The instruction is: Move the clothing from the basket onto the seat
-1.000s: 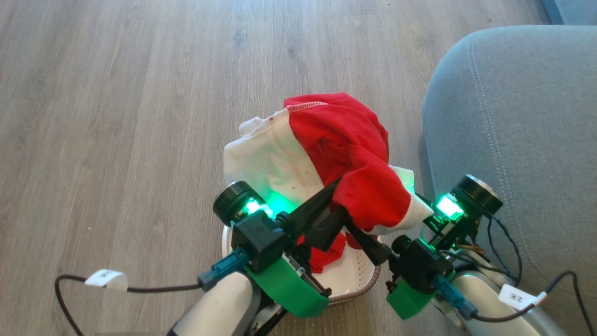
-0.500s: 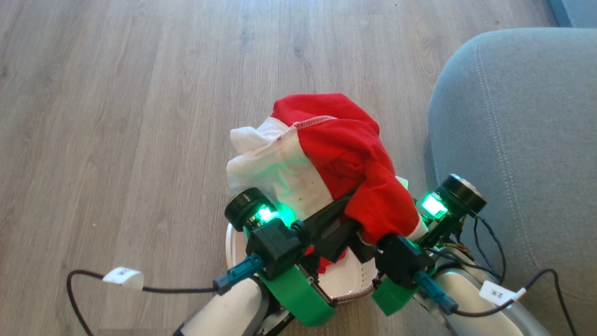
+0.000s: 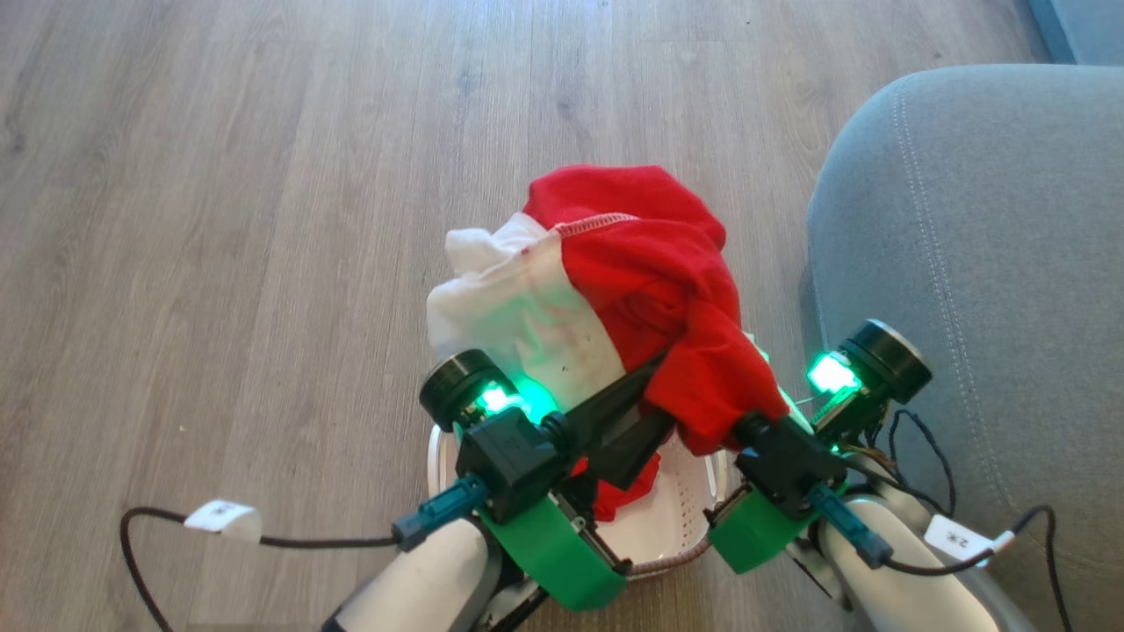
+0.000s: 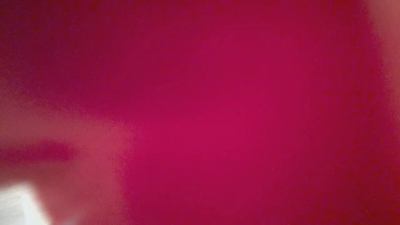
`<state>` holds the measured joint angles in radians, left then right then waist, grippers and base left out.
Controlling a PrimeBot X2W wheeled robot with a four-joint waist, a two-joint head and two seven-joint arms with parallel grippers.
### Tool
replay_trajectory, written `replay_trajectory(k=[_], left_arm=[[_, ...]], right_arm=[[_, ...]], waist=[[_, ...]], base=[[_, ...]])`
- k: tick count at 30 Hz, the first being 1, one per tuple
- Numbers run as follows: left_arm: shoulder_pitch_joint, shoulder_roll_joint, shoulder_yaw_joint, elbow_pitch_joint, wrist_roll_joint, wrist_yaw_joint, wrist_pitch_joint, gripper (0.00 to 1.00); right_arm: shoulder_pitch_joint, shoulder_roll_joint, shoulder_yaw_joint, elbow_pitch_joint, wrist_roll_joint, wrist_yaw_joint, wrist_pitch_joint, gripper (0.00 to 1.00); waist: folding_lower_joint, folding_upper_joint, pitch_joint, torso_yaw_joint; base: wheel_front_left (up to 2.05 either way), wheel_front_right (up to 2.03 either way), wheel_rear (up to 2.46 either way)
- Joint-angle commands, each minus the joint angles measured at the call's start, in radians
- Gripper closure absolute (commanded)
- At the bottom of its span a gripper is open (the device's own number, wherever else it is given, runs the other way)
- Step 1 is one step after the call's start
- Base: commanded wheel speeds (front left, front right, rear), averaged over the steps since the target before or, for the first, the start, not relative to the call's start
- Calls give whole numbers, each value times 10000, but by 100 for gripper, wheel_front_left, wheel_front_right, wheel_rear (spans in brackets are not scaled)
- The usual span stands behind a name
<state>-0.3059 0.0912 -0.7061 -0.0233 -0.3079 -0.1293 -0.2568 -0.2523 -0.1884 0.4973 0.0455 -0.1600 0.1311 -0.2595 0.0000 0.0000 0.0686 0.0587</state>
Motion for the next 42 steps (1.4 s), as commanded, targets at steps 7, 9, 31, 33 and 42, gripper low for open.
replay_trajectory(k=[7, 9, 31, 33, 42], left_arm=[[-188, -84, 750, -358, 157, -13, -49, 0], [-207, -111, 831, -372, 198, -13, -49, 0], [-5, -128, 1639, 228, 638, -13, -49, 0], [49, -110, 1717, 317, 680, -13, -49, 0], [404, 19, 1960, 708, 951, -13, -49, 0]], right_arm=[[89, 339, -462, -810, 196, -4, -23, 100], [107, 415, -617, -908, 162, -4, -23, 100], [428, 822, -3091, -1327, 82, -4, -23, 100], [482, 827, -3324, -1319, 75, -4, -23, 100], [947, 1044, -4510, -1164, 10, -4, -23, 100]], waist=[[0, 0, 44, -23], [0, 0, 105, -17], [0, 0, 160, -249], [0, 0, 155, -267], [0, 0, 35, -284]], base=[[0, 0, 0], [0, 0, 0], [0, 0, 0], [0, 0, 0], [0, 0, 0]])
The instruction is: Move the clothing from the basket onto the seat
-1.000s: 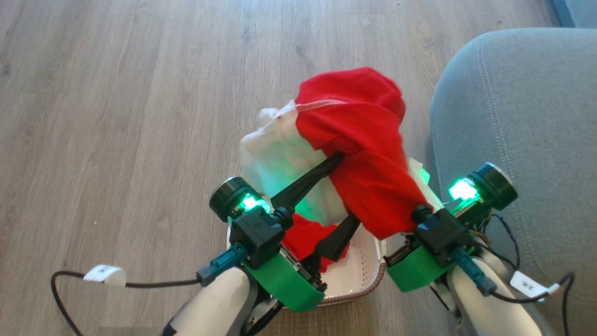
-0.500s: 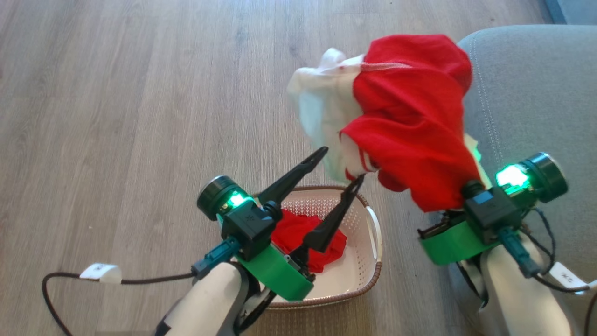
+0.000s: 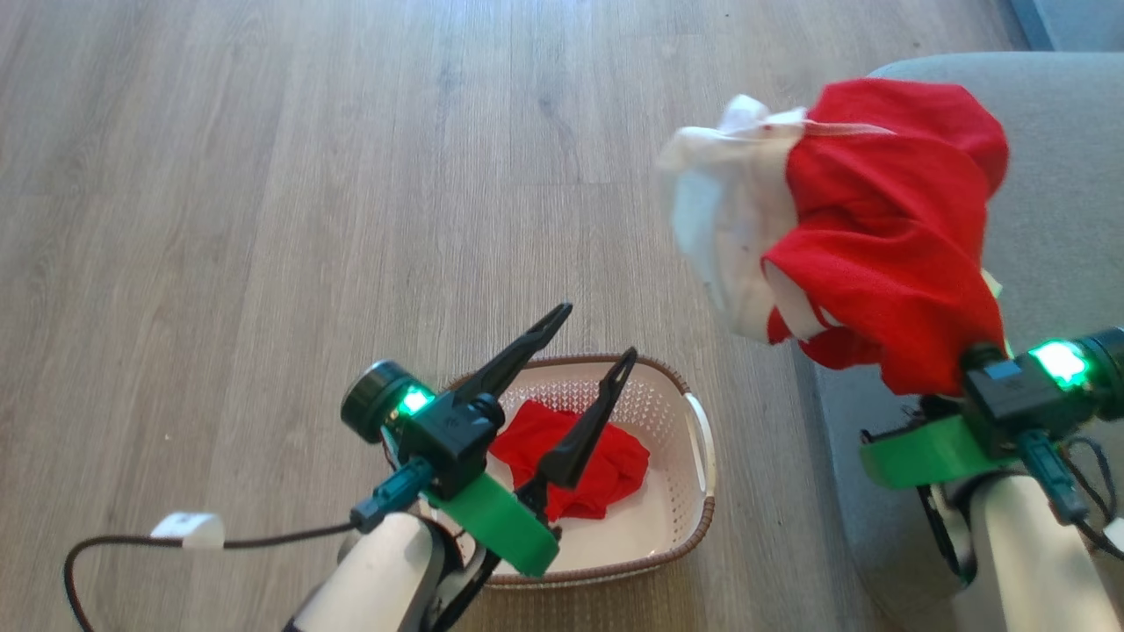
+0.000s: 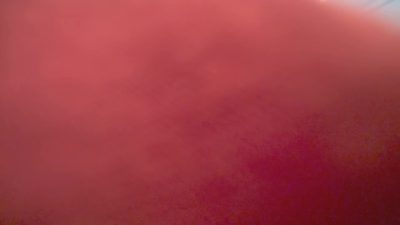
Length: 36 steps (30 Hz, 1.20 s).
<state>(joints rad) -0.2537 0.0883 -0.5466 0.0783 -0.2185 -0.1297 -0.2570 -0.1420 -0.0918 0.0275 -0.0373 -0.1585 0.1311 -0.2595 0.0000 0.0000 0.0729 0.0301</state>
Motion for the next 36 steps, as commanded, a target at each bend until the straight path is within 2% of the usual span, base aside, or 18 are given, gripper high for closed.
replay_trajectory(k=[1, 15, 36], left_arm=[[-66, 46, 393, -284, 64, -10, -47, 0], [578, 216, 535, -123, 492, -10, -47, 0], [1113, 221, 427, 769, 555, -10, -47, 0]], right_arm=[[-89, 109, 68, -303, -2, -4, -23, 100], [532, 380, -1461, 19, 74, -4, -23, 100], [1235, 414, -2454, 891, 977, -4, -23, 100]], waist=[[0, 0, -32, 6], [0, 0, -202, 9], [0, 0, -221, 105]], base=[[0, 0, 0], [0, 0, 0], [0, 0, 0]])
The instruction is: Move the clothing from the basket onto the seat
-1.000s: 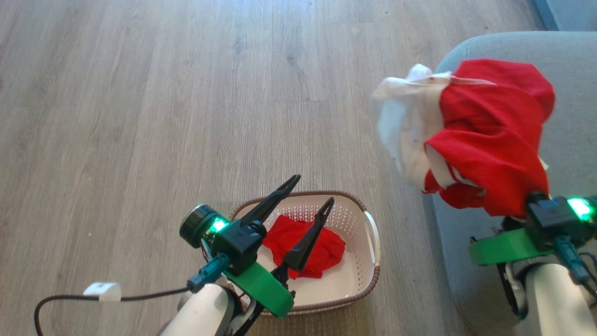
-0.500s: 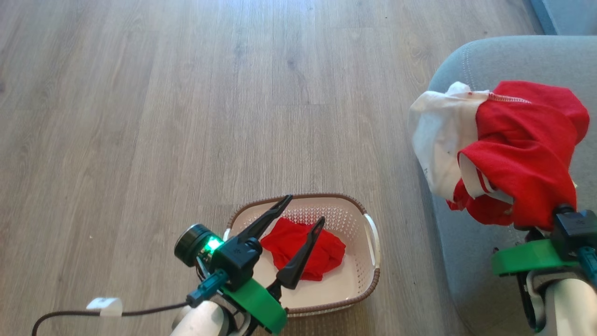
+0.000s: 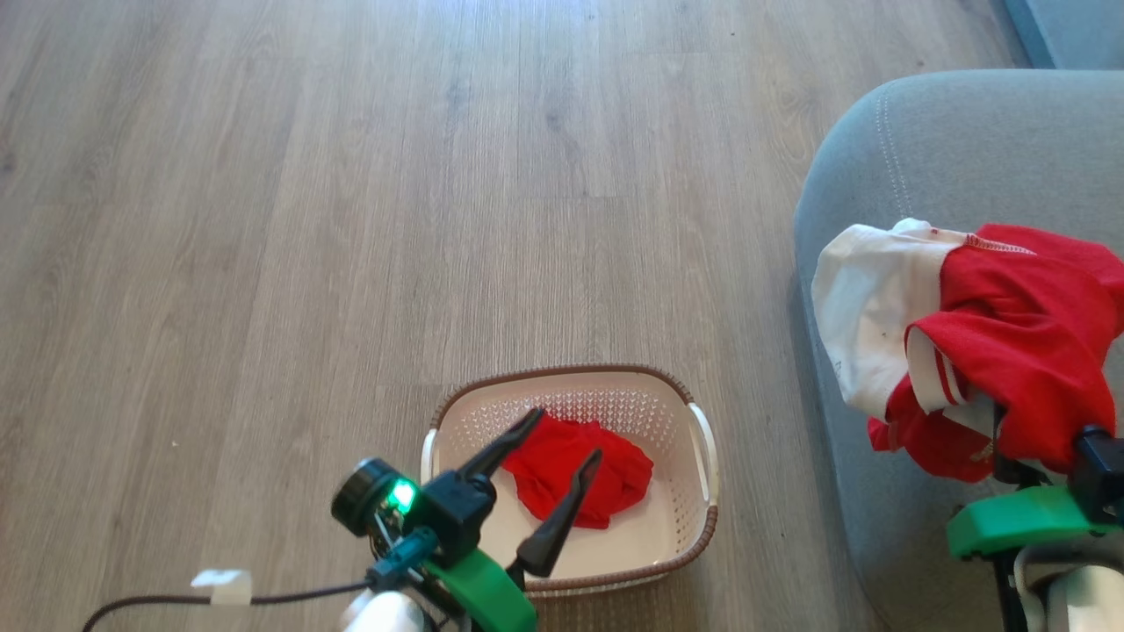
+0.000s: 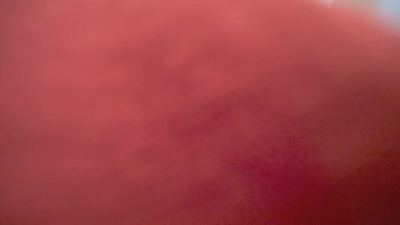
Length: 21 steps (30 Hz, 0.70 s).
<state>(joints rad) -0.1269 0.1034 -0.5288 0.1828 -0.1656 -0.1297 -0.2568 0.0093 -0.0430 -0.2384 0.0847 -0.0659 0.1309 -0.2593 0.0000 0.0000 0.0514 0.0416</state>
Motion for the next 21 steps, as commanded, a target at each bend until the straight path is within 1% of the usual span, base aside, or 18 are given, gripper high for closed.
replay_trajectory(k=[1, 16, 21], left_arm=[[-132, 74, 221, -206, 18, -10, -49, 0], [-31, 1, 222, 74, 74, -10, -49, 0], [-6, -29, 288, -18, 50, -10, -49, 0]], right_arm=[[-276, -73, 221, -288, 55, -2, -25, 100], [-251, -72, 343, -171, 66, -2, -25, 100], [-286, -72, 385, -260, 20, -2, -25, 100]], waist=[[0, 0, -19, -23], [0, 0, -177, -70], [0, 0, -147, -277]], base=[[0, 0, 0], [0, 0, 0], [0, 0, 0]])
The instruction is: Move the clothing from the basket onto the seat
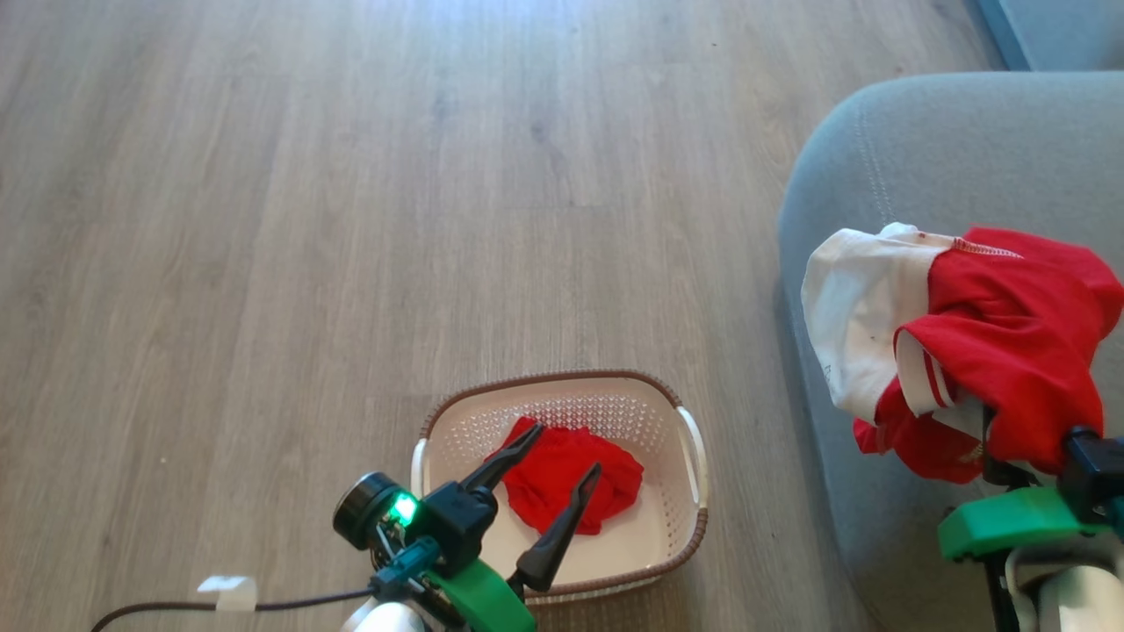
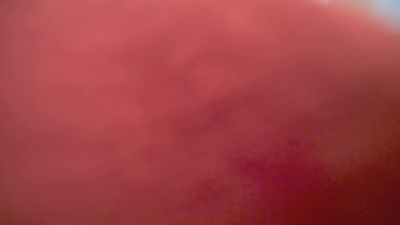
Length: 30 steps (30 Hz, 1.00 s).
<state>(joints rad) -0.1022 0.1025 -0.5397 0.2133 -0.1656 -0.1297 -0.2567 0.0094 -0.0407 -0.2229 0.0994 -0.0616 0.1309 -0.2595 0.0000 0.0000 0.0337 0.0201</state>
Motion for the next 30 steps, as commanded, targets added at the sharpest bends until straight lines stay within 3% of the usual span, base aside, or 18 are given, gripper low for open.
replay_trajectory(k=[1, 16, 30], left_arm=[[-261, -21, 413, -350, 51, -10, -51, 0], [-821, 123, 334, -744, 141, -10, -51, 0], [-1374, 656, 12, -1104, 279, -10, -51, 0]], right_arm=[[-310, -95, 238, -431, -35, -2, -23, 100], [-803, -95, 253, -952, -141, -2, -23, 100], [-982, -95, 158, -1180, 488, -2, -23, 100]], waist=[[0, 0, 56, -134], [0, 0, 1012, -2130], [0, 0, 1935, -4478]], base=[[0, 0, 0], [0, 0, 0], [0, 0, 0]])
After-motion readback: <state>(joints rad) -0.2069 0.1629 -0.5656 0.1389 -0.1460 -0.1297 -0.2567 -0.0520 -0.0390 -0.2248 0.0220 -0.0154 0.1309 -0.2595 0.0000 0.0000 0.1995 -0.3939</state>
